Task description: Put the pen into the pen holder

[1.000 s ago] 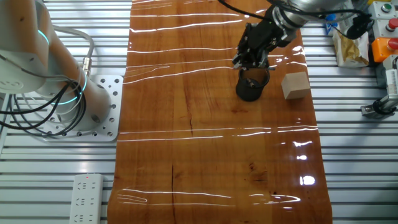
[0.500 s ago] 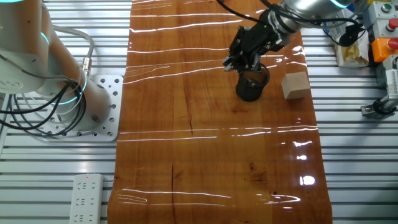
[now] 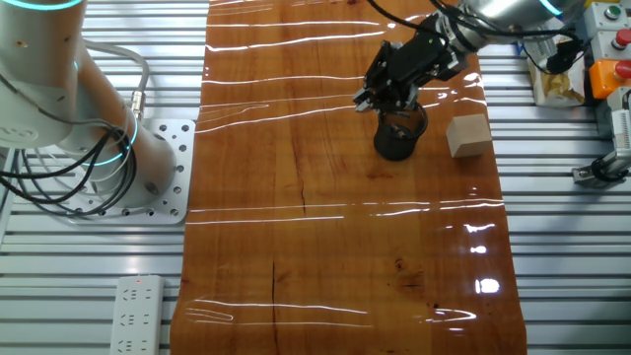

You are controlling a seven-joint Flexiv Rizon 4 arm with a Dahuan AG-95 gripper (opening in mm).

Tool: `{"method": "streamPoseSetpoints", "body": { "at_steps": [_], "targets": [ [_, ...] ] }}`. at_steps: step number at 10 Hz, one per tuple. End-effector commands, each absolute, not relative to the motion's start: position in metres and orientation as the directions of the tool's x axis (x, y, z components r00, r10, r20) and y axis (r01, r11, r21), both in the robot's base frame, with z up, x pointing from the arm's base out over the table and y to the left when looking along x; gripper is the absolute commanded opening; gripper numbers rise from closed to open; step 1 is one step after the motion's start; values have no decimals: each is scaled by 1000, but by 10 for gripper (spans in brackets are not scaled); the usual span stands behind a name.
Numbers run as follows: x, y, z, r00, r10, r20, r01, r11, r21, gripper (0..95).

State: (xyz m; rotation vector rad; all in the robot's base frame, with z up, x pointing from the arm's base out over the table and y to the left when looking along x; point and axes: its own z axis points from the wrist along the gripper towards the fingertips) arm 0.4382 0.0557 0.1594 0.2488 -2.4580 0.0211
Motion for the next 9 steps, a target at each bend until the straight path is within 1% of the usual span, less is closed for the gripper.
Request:
{"method": "streamPoseSetpoints", "body": {
  "at_steps": [1,5,9],
  "targets": [
    [436,54,159,-756,-193,626,-216,976,40,0],
    [435,51,151,-700,-293,652,-345,937,51,0],
    [436,49,144,-676,-330,659,-391,919,58,0]
  ]
}}
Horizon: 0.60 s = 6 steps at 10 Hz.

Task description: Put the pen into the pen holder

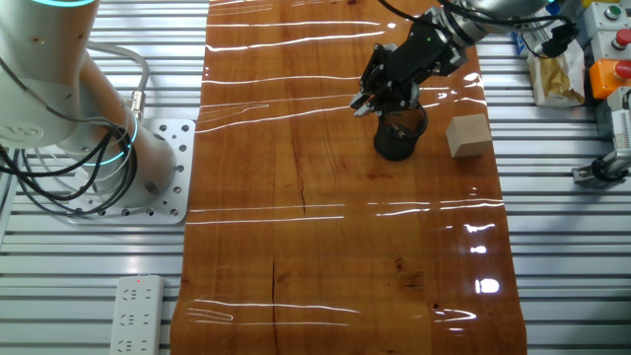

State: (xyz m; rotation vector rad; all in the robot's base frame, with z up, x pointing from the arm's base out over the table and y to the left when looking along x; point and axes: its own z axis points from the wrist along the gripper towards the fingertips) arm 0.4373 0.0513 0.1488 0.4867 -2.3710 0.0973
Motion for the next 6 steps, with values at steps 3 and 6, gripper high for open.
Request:
{"method": "streamPoseSetpoints", "body": {
  "at_steps": [3,6],
  "targets": [
    [437,47,139,-680,-333,653,-399,915,51,0],
    [445,45,141,-687,-339,643,-405,913,48,0]
  ]
}}
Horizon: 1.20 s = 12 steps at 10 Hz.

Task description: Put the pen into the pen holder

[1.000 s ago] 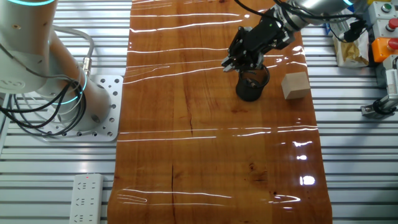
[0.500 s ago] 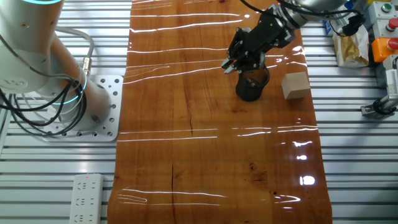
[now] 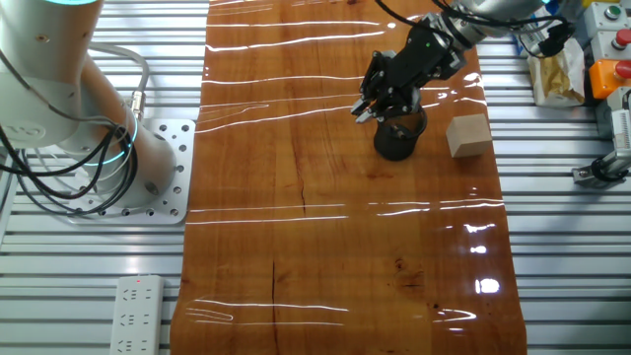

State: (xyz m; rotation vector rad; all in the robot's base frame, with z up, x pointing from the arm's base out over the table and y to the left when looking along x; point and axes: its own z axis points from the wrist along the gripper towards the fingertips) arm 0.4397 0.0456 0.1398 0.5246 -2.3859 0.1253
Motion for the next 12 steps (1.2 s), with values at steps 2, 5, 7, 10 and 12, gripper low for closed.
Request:
{"method": "streamPoseSetpoints", "body": {
  "at_steps": [2,5,7,10,12],
  "targets": [
    [465,41,146,-682,-349,643,-413,909,56,0],
    [472,31,131,-633,-384,672,-430,897,108,0],
    [472,30,129,-613,-387,689,-433,894,116,0],
    [472,30,129,-615,-380,691,-434,895,106,0],
    [474,30,127,-618,-376,690,-431,897,102,0]
  ]
}}
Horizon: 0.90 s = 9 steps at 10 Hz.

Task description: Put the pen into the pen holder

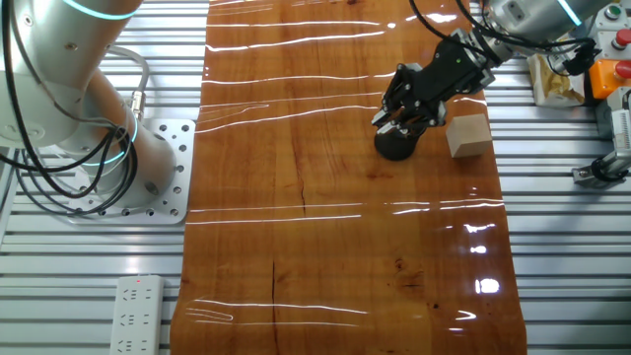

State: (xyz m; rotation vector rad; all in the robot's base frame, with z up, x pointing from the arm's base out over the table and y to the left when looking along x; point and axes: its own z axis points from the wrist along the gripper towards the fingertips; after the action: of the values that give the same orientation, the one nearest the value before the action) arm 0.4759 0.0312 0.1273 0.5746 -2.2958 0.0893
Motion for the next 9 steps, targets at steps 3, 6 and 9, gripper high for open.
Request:
{"method": "streamPoseSetpoints", "body": {
  "at_steps": [3,6,9],
  "targets": [
    [477,31,127,-630,-361,688,-421,903,89,0],
    [477,31,127,-628,-364,688,-422,902,92,190],
    [476,32,131,-627,-371,685,-425,900,99,570]
  ]
}}
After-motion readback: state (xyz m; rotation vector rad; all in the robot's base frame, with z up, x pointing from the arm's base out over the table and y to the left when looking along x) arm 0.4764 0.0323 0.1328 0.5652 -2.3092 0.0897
